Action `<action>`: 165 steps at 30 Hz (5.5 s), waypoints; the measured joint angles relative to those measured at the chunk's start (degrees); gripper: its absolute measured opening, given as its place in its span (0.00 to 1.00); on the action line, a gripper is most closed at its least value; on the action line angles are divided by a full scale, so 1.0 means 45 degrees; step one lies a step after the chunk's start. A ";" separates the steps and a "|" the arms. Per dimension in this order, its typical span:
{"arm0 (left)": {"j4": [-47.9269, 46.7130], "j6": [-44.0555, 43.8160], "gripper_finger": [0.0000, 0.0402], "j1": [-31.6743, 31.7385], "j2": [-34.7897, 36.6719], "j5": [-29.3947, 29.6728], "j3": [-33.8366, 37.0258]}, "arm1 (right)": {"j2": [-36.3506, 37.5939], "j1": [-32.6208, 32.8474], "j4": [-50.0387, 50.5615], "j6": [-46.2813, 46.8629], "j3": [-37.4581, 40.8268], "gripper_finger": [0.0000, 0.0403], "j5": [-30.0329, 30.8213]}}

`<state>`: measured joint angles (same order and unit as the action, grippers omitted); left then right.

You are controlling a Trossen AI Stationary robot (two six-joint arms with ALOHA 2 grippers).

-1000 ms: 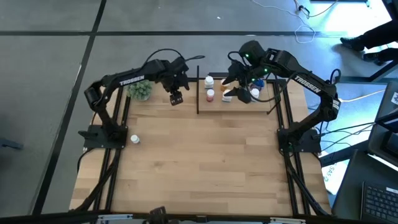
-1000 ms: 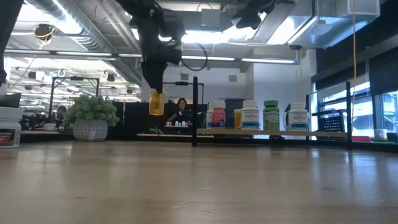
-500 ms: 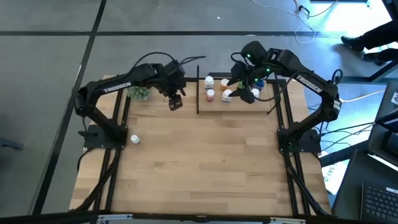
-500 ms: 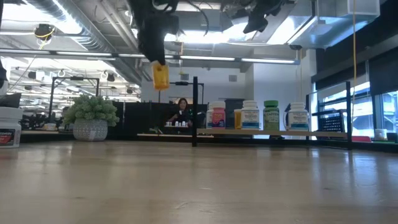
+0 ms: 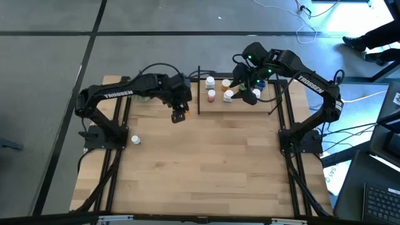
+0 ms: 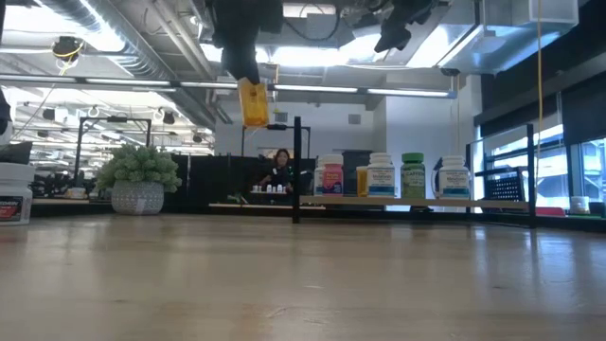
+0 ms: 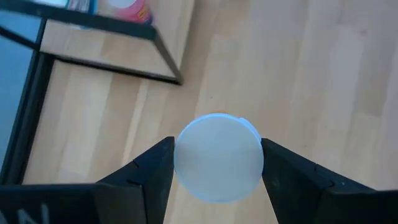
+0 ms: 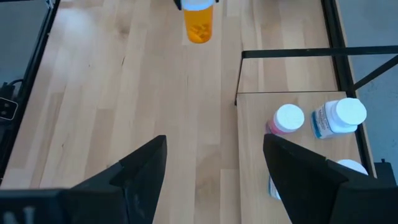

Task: Pick and place medicine bottles onto shelf by color
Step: Put the orange medicine bottle on the shelf

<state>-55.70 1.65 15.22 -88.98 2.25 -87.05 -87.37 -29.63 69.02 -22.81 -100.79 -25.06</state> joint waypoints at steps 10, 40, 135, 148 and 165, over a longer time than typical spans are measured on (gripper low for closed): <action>0.1548 0.0104 0.52 -0.1081 -0.0002 0.0222 0.0003 | 0.0005 0.0000 0.0085 0.1046 0.0000 0.67 -0.0075; 0.2579 0.2448 0.52 -0.0097 -0.3683 0.0566 -0.4308 | 0.1515 -0.0131 -0.0134 0.1304 0.0000 0.67 -0.0369; 0.2775 0.2314 0.52 -0.1756 -0.8235 -0.1329 -0.4245 | 0.1603 0.0131 0.0988 0.0821 0.0000 0.67 -0.1773; 0.2778 0.1847 0.55 -0.1845 -0.8235 -0.1172 -0.4245 | 0.1603 0.0131 0.0988 0.0821 0.0000 0.67 -0.1773; 0.2820 0.1723 0.75 -0.2054 -0.7740 -0.0001 -0.4245 | 0.1603 0.0135 0.0983 0.0821 0.0000 0.67 -0.1773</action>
<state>-43.01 9.40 5.98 -123.81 2.25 -106.15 -80.16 -29.02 73.45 -19.11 -100.79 -33.04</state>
